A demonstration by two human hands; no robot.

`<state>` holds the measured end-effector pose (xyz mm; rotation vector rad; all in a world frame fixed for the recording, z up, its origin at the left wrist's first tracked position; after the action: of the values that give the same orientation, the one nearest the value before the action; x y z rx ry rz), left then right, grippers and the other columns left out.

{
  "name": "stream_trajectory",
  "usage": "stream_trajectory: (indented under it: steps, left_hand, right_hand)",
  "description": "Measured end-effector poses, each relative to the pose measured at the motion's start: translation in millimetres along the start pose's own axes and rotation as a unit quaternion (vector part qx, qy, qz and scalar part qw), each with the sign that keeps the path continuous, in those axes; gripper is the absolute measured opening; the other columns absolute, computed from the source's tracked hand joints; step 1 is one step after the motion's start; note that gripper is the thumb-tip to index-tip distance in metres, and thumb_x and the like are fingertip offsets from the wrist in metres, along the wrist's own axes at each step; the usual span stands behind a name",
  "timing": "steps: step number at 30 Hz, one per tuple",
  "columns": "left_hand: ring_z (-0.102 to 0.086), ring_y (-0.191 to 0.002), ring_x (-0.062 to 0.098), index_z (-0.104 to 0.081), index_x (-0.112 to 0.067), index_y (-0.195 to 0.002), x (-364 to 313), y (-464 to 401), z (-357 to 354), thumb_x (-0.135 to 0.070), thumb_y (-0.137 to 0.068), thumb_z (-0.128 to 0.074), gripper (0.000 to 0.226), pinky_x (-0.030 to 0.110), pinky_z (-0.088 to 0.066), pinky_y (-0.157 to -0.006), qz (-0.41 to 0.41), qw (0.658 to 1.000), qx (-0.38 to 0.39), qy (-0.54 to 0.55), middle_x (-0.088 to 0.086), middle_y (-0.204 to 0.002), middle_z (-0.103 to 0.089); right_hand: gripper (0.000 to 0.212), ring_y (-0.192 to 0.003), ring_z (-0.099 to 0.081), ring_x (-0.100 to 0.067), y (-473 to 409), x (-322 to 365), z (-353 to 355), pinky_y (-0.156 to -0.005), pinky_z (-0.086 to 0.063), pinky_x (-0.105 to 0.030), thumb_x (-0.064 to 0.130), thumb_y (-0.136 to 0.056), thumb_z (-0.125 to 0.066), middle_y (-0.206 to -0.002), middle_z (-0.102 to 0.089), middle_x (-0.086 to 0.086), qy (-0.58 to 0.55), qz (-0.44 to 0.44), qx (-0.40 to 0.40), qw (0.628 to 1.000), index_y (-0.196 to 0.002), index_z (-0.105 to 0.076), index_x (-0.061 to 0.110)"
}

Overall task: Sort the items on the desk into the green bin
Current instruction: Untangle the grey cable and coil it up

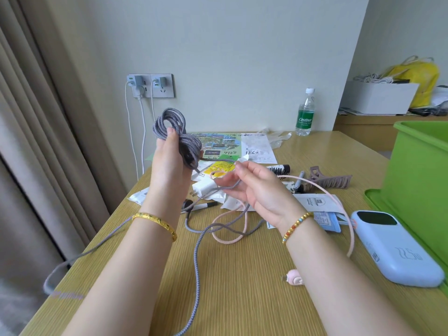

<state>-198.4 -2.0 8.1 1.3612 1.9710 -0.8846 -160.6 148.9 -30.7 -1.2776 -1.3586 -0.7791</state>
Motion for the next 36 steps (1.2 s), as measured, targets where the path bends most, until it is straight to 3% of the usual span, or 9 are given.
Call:
stream_trajectory:
  steps: [3,6,9,12,19,24,27,33,36]
  left_hand:
    - [-0.053,-0.061,0.011,-0.047,-0.017,-0.088,1,1,-2,-0.027,-0.100,-0.036,0.020,0.024,-0.050,-0.052,0.000,1.000,0.011,-0.026,0.001,-0.077,-0.049]
    - [-0.057,-0.045,0.007,-0.045,-0.016,-0.083,5,2,-2,-0.031,-0.100,-0.037,0.023,0.023,-0.049,-0.048,0.012,0.995,0.008,-0.097,0.002,-0.075,-0.047]
    - [-0.060,-0.043,0.004,-0.045,-0.020,-0.083,10,1,0,-0.036,-0.099,-0.037,0.024,0.035,-0.052,-0.064,0.011,0.980,0.009,-0.197,0.003,-0.079,-0.049]
    - [-0.063,-0.083,0.020,-0.048,-0.020,-0.095,9,-2,4,-0.042,-0.097,-0.035,0.026,0.046,-0.053,-0.086,-0.002,0.950,0.014,-0.311,0.002,-0.087,-0.053]
    - [-0.040,-0.057,0.011,-0.040,-0.019,-0.072,36,17,-22,-0.042,-0.099,-0.029,0.038,0.025,-0.030,-0.050,-0.016,0.802,0.165,-0.574,-0.001,-0.063,-0.041]
    - [-0.051,-0.061,0.006,-0.052,-0.026,-0.085,50,33,-34,-0.062,-0.079,-0.052,0.037,0.015,-0.039,-0.055,0.000,0.792,0.295,-0.534,-0.008,-0.070,-0.055]
    - [-0.046,-0.047,0.003,-0.051,-0.025,-0.086,57,37,-38,-0.041,-0.078,-0.068,0.024,0.013,-0.040,-0.046,-0.014,0.765,0.348,-0.541,-0.007,-0.065,-0.053]
    - [-0.051,-0.071,0.018,-0.045,-0.014,-0.089,69,44,-38,-0.025,-0.094,-0.044,0.012,0.034,-0.045,-0.071,-0.005,0.723,0.384,-0.574,0.004,-0.079,-0.054]
    - [-0.059,-0.069,0.017,-0.045,-0.012,-0.087,65,48,-42,-0.027,-0.099,-0.037,0.021,0.025,-0.046,-0.063,-0.002,0.757,0.379,-0.533,0.004,-0.074,-0.057]
  right_hand:
    - [0.024,-0.060,-0.065,-0.012,2,7,-5,-0.062,-0.057,-0.024,0.017,-0.098,-0.039,-0.058,-0.056,0.002,-0.103,0.009,0.031,0.994,-0.078,-0.049,0.008]
    - [0.020,-0.036,-0.037,-0.004,5,14,-1,-0.035,-0.034,-0.015,0.025,-0.088,-0.048,-0.045,-0.039,0.008,-0.160,0.000,0.044,0.986,-0.075,-0.051,0.010]
    - [0.019,-0.036,-0.031,-0.003,4,19,4,-0.037,-0.026,-0.014,0.029,-0.082,-0.053,-0.043,-0.035,0.010,-0.168,0.013,0.047,0.985,-0.071,-0.051,0.013]
    - [0.017,-0.037,-0.030,-0.002,2,22,12,-0.038,-0.025,-0.014,0.028,-0.079,-0.056,-0.045,-0.035,0.010,-0.166,0.030,0.020,0.985,-0.079,-0.058,0.011]
    - [0.018,-0.036,-0.032,-0.001,5,32,30,-0.035,-0.024,-0.012,0.011,-0.094,-0.043,-0.049,-0.043,0.008,-0.147,0.082,-0.037,0.985,-0.089,-0.060,0.008]
    - [0.022,-0.055,-0.049,-0.004,7,37,26,-0.043,-0.034,-0.014,0.011,-0.098,-0.038,-0.062,-0.061,0.006,-0.079,0.112,-0.042,0.990,-0.090,-0.058,0.014]
    - [0.023,-0.061,-0.051,-0.004,6,37,24,-0.047,-0.034,-0.014,0.012,-0.098,-0.037,-0.065,-0.065,0.006,-0.050,0.115,-0.037,0.991,-0.091,-0.059,0.016]
    - [0.016,-0.046,-0.040,-0.003,5,33,35,-0.038,-0.027,-0.013,0.011,-0.096,-0.044,-0.055,-0.053,0.008,-0.064,0.094,-0.089,0.990,-0.090,-0.059,0.014]
    - [0.014,-0.034,-0.025,-0.002,4,27,49,-0.032,-0.018,-0.014,0.021,-0.096,-0.047,-0.043,-0.036,0.011,-0.003,0.059,-0.158,0.986,-0.090,-0.055,0.010]
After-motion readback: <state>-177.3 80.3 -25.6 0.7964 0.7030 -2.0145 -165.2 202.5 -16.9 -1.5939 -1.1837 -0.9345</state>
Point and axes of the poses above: each hand's wrist, its own y-axis away from the middle knuckle, its own z-axis out of the back of the hand, x = y × z, the point moved 8 cm from there along -y, towards the middle knuckle
